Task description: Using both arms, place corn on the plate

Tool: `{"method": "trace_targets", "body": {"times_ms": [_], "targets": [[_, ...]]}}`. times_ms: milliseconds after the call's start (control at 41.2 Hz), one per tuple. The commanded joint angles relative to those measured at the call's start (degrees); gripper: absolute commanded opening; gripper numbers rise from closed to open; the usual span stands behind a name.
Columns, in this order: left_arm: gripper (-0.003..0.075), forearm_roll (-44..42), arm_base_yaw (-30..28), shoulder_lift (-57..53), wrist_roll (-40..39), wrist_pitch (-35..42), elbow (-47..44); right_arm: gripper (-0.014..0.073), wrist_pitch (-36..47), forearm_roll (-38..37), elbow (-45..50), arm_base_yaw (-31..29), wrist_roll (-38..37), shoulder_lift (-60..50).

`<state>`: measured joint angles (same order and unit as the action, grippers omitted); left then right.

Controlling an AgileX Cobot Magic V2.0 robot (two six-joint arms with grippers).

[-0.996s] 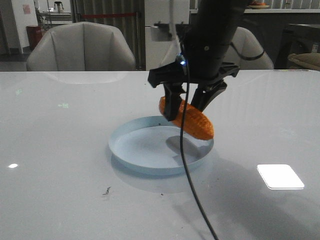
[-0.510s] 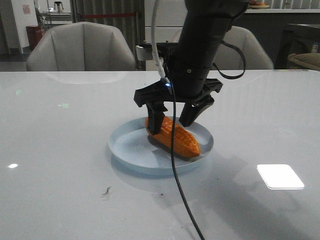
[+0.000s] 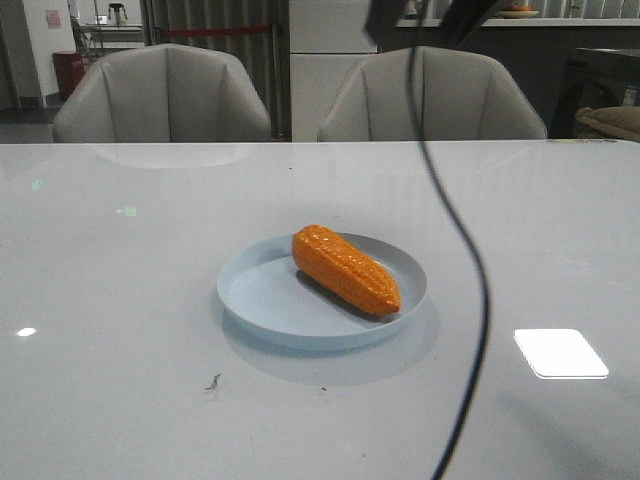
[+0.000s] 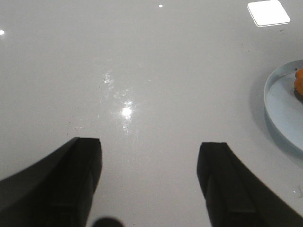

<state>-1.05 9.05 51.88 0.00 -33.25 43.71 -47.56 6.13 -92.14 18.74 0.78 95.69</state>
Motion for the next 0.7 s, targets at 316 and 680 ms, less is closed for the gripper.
{"method": "trace_targets", "body": {"times_ms": [316,680], "targets": [[0.0489,-0.65,-0.17,-0.44,-0.83,5.73,1.54,0.0573,11.62,0.18,39.41,-19.45,0.26,-29.85],[0.0442,-0.65,-0.17,-0.44,-0.83,6.25,1.54,0.0573,9.43,0.32,44.48,-19.53,0.26,-37.67]]}}
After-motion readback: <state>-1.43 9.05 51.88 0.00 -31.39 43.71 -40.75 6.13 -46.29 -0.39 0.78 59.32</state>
